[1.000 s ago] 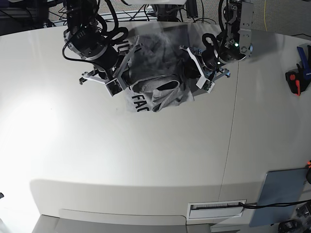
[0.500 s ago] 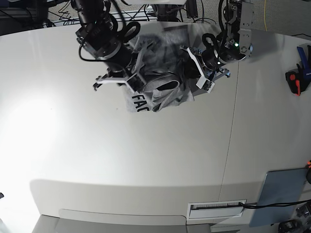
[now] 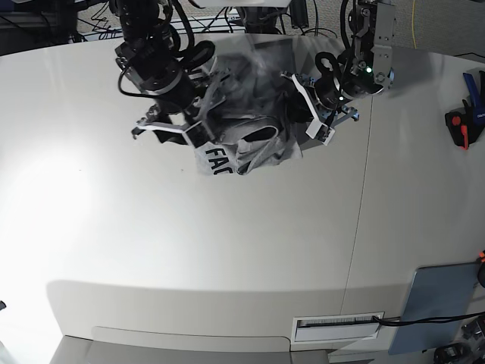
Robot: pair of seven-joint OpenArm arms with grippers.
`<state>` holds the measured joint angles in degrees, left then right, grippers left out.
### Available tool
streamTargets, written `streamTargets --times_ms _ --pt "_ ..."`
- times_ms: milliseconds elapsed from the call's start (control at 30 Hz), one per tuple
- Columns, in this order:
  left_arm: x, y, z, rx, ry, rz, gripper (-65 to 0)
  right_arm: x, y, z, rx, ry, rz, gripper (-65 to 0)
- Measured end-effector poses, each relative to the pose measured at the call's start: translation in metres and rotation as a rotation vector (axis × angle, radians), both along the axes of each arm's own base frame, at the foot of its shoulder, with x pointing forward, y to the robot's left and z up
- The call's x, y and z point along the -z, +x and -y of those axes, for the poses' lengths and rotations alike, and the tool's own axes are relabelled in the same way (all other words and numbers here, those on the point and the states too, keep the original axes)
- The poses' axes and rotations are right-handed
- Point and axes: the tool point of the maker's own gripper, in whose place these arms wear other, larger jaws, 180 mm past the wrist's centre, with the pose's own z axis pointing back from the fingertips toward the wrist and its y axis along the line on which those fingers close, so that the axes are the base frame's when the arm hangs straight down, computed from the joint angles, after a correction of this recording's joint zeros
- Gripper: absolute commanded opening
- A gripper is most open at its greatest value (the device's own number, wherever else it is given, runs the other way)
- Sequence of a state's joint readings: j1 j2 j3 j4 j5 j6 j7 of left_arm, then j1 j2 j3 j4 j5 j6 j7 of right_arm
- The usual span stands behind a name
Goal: Fold the T-shirt properly
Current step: 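Hold the bundled shirt with both grippers and flatten it onto the table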
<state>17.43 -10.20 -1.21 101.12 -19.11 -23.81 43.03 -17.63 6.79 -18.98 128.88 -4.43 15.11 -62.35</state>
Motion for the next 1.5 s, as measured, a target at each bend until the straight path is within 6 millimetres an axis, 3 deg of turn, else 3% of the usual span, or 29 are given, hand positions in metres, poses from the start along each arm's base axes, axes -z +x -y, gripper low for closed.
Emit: streamTargets --times_ms 200,467,633,700,833,967,1067,1167,1367,1500 --pt "0.0 0.0 0.0 0.0 0.0 0.0 -48.8 0.004 -0.002 0.014 0.06 0.079 -0.066 -33.4" --pt "0.0 0.0 0.0 0.0 0.0 0.0 -48.8 0.008 -0.013 -0.002 0.033 0.192 -0.122 -33.4" --pt "0.0 0.0 0.0 0.0 0.0 0.0 -48.8 0.047 -0.02 0.001 0.052 0.189 -0.235 -33.6" --pt "0.0 0.0 0.0 0.0 0.0 0.0 -48.8 0.054 -0.021 0.0 0.032 0.181 -0.251 -38.3" --pt "0.0 0.0 0.0 0.0 0.0 0.0 -48.8 0.046 -0.013 -0.005 0.015 0.205 -0.223 -56.8" --pt "0.0 0.0 0.0 0.0 0.0 0.0 -48.8 0.035 -0.013 -0.008 -0.012 0.2 -0.199 -63.3" --pt "0.0 0.0 0.0 0.0 0.0 0.0 -48.8 0.018 -0.019 -0.021 -0.081 0.197 -0.175 -63.3" --pt "-0.001 0.001 0.0 0.0 0.001 0.003 -48.8 0.004 -0.032 -0.052 -0.18 0.254 -0.17 -63.3" --pt "-0.006 0.007 0.003 0.034 -0.001 0.031 -48.8 0.0 -0.087 -0.119 -0.44 0.335 -0.248 -63.3" --pt "-0.006 0.007 0.003 0.034 0.0 0.03 -48.8 -0.004 -0.1 -0.136 -0.505 0.347 -0.243 -63.0"
